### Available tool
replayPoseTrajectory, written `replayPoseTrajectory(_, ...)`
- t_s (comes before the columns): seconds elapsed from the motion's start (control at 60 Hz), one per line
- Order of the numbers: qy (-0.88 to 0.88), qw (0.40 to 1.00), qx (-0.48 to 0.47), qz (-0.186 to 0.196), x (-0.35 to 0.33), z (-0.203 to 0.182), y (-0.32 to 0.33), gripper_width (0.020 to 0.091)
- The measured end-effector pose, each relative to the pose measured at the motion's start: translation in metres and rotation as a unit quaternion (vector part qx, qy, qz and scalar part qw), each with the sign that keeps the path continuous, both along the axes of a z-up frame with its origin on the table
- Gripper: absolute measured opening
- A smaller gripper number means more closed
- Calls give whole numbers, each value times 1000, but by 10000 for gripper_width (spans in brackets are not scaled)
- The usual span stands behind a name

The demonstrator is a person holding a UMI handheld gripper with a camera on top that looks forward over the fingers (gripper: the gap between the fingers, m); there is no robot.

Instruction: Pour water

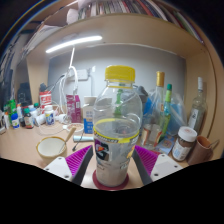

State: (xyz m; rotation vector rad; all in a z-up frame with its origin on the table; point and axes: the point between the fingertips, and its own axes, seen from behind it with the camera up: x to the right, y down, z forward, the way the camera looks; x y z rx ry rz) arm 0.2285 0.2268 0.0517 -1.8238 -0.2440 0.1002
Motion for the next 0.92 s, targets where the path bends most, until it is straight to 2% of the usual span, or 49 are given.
replayPoseTrajectory(0.233,11,1000,-1,0,10,14,-61,844)
replayPoseTrajectory(0.417,14,1000,-11,22,11,28,-145,842)
replayPoseTrajectory(0.7,21,999,-9,28,11,42,-272,844)
replayPoseTrajectory(0.917,8,999,8,32,16,44,-313,847)
